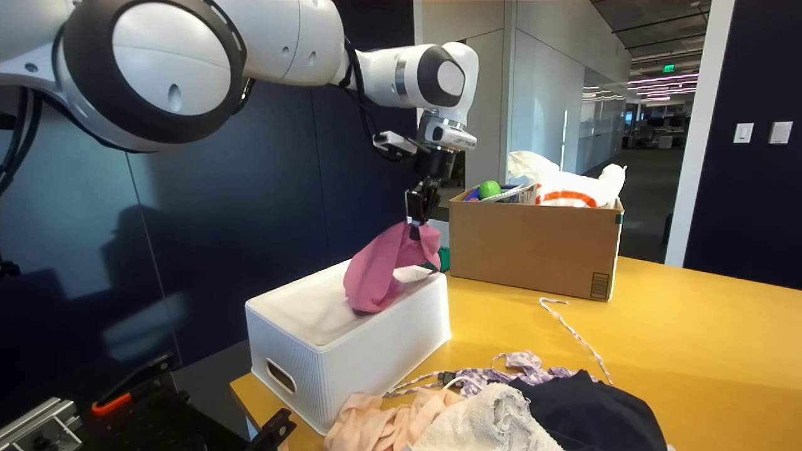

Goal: Put the pink shirt over the laundry basket

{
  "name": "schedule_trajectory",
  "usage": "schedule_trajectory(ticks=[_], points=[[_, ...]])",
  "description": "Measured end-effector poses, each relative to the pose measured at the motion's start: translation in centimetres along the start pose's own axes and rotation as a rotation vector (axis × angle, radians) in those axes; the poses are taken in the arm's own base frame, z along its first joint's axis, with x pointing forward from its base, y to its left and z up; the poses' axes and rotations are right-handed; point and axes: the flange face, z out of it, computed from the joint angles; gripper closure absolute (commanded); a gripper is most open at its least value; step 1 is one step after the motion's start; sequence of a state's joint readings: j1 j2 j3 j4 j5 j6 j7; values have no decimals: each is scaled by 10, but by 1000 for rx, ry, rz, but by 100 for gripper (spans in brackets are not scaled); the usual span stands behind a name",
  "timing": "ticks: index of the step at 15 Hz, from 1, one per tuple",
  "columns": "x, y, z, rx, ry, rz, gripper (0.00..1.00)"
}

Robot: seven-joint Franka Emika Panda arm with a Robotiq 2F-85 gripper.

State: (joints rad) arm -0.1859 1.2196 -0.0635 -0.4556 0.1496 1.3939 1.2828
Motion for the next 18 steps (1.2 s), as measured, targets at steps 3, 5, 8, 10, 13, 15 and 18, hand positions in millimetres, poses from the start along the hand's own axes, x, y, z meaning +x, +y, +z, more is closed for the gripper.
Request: schedule_trajectory(ticks=[3,5,8,10,13,15,18], points=[[0,31,-15,-166,8,80,99],[-3,47,-32,-223,24,173,99],[-10,69,-66,-257,40,328,99],[-16,89,-88,-305,48,431,99],[-23,122,-105,-446,24,461,99],[-23,123,-90,-509,-9,410,99],[-36,123,-65,-596,-57,294,99]])
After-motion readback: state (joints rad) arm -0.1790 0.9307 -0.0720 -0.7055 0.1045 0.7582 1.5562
